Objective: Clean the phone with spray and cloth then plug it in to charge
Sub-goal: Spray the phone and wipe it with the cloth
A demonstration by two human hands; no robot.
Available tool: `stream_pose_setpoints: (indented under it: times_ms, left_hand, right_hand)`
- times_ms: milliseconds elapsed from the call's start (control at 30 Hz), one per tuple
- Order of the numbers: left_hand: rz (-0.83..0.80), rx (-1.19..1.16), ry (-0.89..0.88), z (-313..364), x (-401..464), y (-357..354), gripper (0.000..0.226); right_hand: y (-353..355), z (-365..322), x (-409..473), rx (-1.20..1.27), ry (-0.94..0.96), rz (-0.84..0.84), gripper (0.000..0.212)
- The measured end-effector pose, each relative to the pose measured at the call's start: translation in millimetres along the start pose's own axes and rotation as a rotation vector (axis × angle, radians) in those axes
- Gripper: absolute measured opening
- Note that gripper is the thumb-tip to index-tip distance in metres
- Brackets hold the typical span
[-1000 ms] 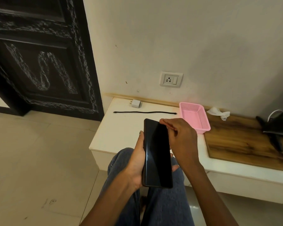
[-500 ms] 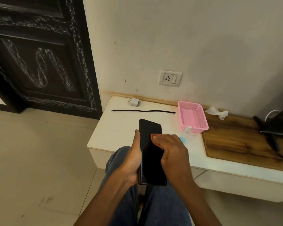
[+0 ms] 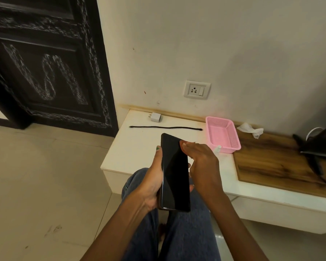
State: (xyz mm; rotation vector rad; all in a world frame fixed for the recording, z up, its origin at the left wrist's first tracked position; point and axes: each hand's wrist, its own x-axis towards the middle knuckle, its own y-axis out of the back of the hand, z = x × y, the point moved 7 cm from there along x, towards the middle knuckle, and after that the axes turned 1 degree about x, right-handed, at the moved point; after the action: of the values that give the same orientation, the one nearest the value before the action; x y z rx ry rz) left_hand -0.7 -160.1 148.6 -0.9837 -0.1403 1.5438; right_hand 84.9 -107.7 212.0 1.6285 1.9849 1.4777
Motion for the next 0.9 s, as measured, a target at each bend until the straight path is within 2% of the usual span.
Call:
stream_pose_setpoints:
  times_ms: [133, 267, 433, 567, 633, 733, 900]
  left_hand:
    - [0.064, -0.012, -0.001, -1, 8, 17, 0.068]
    - [0.069, -0.061, 0.029, -4, 11, 22, 0.076]
    - [-0.008, -0.030, 0.021, -2, 9, 7, 0.070]
    - [-0.031, -0.015, 0.036, -6, 2, 1, 0.067]
    - [-0.019, -0.019, 0.033, -5, 3, 6, 0.070]
    - [0.027, -0.010, 0.031, -1, 7, 16, 0.071]
    - [0.058, -0.016, 0.054, 0, 13, 21, 0.074]
  right_hand:
    - [-18, -10, -34, -0.035, 0.081, 0.016, 0.055]
    - [-18, -20, -49, -0.026, 0.133, 0.061, 0.039]
    - [-2, -11, -17, 0.027, 0.029, 0.060, 0.038]
    - [-3, 4, 9, 0.039, -0.052, -0.005, 0.043]
    - [-8, 0, 4, 0.029, -0.018, 0.026, 0.039]
    - [-21, -15, -19, -0.020, 0.073, 0.026, 0.052]
    - [-19, -33, -43, -0.016, 0.142, 0.071, 0.048]
